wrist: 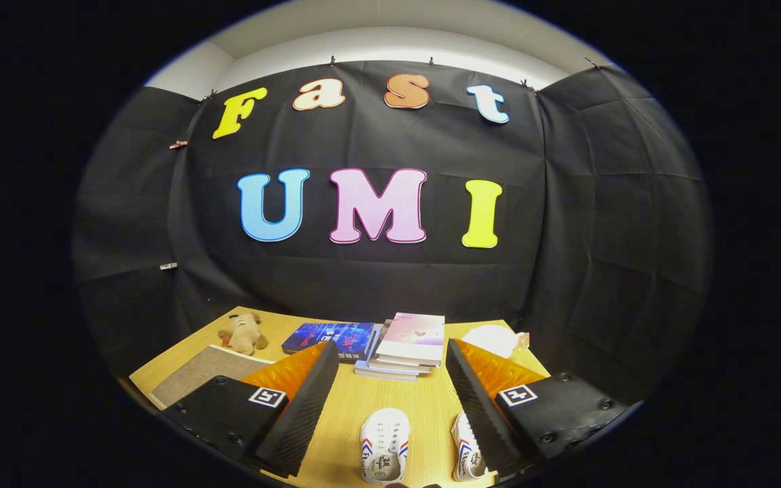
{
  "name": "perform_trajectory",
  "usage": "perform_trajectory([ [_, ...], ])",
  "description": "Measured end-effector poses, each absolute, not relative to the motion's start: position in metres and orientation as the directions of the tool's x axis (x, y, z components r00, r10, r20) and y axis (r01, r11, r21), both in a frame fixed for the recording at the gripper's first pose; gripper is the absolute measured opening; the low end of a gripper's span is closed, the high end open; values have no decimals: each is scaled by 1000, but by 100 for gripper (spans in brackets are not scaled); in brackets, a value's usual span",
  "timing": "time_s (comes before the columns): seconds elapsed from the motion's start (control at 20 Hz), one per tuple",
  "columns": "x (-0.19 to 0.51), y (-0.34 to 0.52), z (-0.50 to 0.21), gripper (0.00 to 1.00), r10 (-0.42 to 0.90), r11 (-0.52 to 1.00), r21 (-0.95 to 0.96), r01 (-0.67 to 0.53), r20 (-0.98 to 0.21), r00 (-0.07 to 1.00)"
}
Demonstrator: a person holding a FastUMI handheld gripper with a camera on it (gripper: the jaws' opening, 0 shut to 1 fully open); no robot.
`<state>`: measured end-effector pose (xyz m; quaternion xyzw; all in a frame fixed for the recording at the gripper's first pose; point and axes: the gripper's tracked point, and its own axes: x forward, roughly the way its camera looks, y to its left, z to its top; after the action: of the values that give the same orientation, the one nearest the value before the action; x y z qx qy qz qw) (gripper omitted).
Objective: Open the storage box then place both shoes into the box .Put the left shoe in first, then the right shoe, with the right side of both shoes facing outward in a uniform manner.
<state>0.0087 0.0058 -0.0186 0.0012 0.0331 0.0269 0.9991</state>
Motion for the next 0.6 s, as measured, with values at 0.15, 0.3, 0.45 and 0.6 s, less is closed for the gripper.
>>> perform_trajectory([
  [0.15, 11, 9, -26, 98, 75, 997, 17, -74, -98, 992],
  [0.3, 12, 14, -41, 97, 119, 993, 33, -115, -149, 982],
  [0.45, 12, 27, -66, 98, 190, 981, 87, -174, -230, 954],
  [0.6, 9, 45, -91, 98, 291, 952, 191, -241, -308, 906],
])
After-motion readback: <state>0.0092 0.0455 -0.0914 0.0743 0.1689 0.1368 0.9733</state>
